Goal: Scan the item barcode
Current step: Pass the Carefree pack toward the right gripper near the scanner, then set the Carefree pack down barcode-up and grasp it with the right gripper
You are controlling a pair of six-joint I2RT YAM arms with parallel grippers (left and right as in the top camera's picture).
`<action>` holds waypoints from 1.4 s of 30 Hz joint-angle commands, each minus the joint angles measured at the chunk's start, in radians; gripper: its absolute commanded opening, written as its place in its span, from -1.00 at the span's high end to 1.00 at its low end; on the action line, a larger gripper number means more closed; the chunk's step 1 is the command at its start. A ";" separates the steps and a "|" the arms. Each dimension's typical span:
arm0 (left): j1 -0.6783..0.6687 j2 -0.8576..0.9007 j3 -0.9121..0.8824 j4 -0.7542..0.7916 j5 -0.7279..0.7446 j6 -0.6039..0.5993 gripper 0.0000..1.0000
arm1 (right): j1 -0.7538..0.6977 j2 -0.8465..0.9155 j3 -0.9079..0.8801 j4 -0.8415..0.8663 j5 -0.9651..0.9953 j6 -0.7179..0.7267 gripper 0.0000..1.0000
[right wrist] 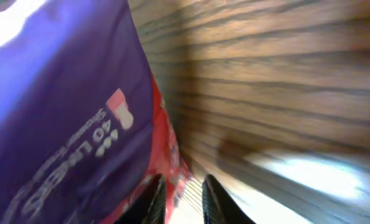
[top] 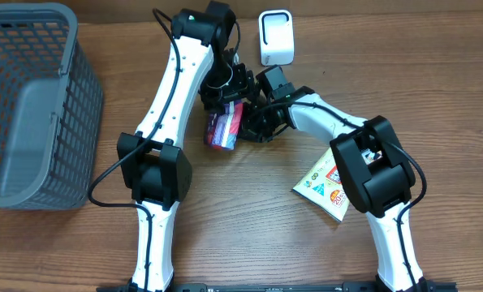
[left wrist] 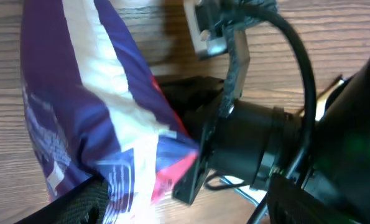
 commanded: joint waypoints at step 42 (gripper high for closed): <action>0.071 -0.010 -0.438 0.273 -0.147 -0.072 0.90 | -0.135 -0.154 0.008 -0.202 0.202 -0.281 0.45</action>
